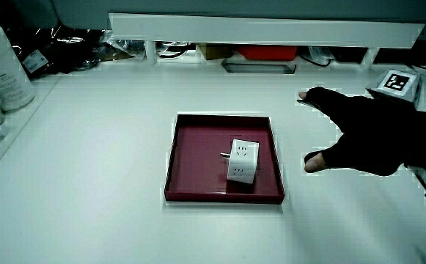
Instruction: Pick socket
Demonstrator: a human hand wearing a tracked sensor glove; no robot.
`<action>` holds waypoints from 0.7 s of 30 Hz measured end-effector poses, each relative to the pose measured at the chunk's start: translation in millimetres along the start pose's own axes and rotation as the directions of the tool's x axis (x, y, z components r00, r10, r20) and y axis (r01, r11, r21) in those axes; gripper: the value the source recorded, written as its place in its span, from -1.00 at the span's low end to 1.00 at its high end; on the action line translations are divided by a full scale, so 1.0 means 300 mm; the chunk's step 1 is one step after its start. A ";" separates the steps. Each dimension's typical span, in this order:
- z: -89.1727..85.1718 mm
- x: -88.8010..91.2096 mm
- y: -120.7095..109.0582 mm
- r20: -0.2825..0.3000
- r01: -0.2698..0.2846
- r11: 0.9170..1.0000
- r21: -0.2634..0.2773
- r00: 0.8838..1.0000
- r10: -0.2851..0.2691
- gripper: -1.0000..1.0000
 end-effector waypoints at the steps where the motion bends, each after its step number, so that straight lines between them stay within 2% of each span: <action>1: -0.004 0.002 0.012 0.002 0.001 1.000 -0.003 1.000 -0.001 0.00; 3: -0.012 0.006 0.035 0.005 0.002 1.000 -0.008 1.000 -0.002 0.00; 6: -0.021 0.011 0.073 0.120 -0.021 0.997 0.069 0.993 0.012 0.00; 7: -0.031 0.014 0.088 0.013 0.004 1.000 -0.023 1.000 -0.004 0.00; 8: -0.031 0.008 0.099 0.079 -0.021 0.999 0.042 0.997 0.017 0.00; 10: -0.046 0.025 0.129 0.085 -0.002 1.000 0.030 0.996 0.000 0.00; 11: -0.049 0.012 0.137 0.079 -0.004 1.000 0.019 0.997 0.003 0.00; 12: -0.065 0.034 0.154 -0.032 0.055 0.996 -0.069 0.998 -0.058 0.00; 14: -0.081 0.043 0.187 -0.014 0.043 0.997 -0.071 0.999 -0.045 0.00; 17: -0.103 0.041 0.226 -0.018 0.091 0.992 -0.088 0.995 -0.093 0.00; 18: -0.111 0.045 0.244 -0.004 0.078 0.993 -0.087 0.997 -0.079 0.00; 19: -0.112 0.034 0.253 0.073 0.025 1.000 -0.014 0.997 -0.024 0.00; 20: -0.119 0.044 0.267 0.088 0.047 0.999 -0.002 0.995 -0.047 0.00; 21: -0.127 0.049 0.278 0.085 0.050 0.999 -0.019 0.995 -0.048 0.00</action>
